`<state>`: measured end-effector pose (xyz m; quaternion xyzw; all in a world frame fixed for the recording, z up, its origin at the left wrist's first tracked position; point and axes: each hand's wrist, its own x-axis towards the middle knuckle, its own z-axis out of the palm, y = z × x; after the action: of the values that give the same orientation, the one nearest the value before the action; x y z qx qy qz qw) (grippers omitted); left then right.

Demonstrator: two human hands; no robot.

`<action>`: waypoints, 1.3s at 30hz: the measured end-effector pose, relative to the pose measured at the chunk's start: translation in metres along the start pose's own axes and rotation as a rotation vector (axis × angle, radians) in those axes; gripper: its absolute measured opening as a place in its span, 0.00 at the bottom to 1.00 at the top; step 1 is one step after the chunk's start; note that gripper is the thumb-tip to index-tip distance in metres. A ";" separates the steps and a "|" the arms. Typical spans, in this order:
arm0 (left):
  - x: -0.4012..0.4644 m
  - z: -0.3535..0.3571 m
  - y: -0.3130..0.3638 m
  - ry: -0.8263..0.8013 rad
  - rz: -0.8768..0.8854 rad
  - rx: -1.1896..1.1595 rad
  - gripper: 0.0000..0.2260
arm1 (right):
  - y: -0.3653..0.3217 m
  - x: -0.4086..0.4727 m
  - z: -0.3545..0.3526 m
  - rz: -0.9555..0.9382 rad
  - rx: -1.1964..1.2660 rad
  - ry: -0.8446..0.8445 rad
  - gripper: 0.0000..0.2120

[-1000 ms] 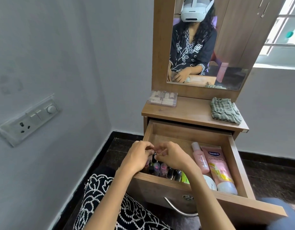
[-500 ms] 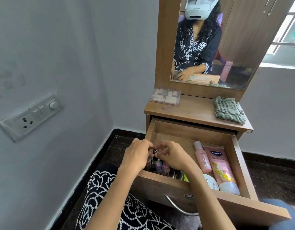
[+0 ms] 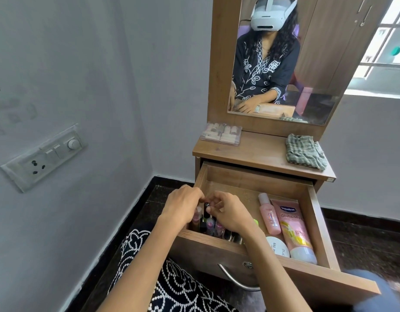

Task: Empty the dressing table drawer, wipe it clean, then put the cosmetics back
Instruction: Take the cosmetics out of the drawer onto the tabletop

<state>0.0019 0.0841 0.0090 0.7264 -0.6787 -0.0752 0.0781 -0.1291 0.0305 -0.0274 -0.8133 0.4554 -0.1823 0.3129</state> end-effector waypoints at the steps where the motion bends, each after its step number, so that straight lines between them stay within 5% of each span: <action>1: 0.000 0.000 0.000 0.003 -0.003 -0.009 0.18 | 0.000 0.000 0.000 -0.003 0.003 0.008 0.09; 15: -0.001 0.010 -0.008 0.027 -0.015 -0.113 0.10 | -0.004 -0.003 0.000 -0.040 0.155 0.118 0.05; 39: 0.037 -0.004 -0.006 0.457 0.246 -0.525 0.13 | -0.022 0.016 -0.015 -0.176 0.519 0.405 0.14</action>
<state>0.0111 0.0473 0.0113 0.5927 -0.6835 -0.0724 0.4198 -0.1158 0.0200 -0.0007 -0.6900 0.3747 -0.4764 0.3958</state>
